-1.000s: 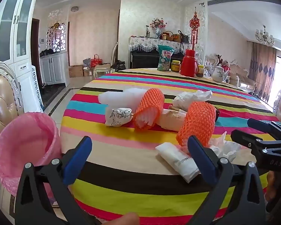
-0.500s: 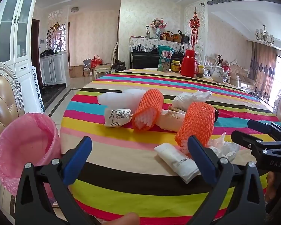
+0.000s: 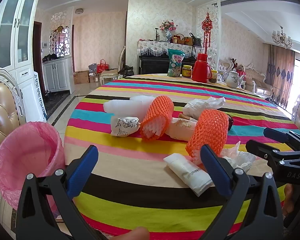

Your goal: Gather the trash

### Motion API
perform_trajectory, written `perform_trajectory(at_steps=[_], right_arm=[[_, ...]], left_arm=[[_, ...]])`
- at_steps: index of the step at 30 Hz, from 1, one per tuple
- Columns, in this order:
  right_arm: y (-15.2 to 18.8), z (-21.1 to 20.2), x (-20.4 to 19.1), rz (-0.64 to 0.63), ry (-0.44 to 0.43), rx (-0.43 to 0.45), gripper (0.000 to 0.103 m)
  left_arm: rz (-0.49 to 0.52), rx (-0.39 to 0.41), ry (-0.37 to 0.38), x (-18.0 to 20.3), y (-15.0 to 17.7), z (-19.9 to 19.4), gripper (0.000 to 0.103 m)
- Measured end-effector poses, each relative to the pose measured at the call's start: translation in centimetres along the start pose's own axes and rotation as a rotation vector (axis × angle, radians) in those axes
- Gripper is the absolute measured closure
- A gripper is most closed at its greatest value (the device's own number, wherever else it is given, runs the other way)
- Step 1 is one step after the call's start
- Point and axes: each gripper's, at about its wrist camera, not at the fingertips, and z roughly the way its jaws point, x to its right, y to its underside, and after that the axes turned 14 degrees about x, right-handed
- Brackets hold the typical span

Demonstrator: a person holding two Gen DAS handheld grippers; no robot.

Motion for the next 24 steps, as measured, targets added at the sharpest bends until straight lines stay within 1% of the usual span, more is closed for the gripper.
perform_trajectory(at_steps=[24], right_arm=[[0.0, -0.07, 0.03, 0.003, -0.003, 0.001, 0.019]], left_arm=[[0.003, 0.003, -0.002, 0.15, -0.02, -0.11, 0.004]])
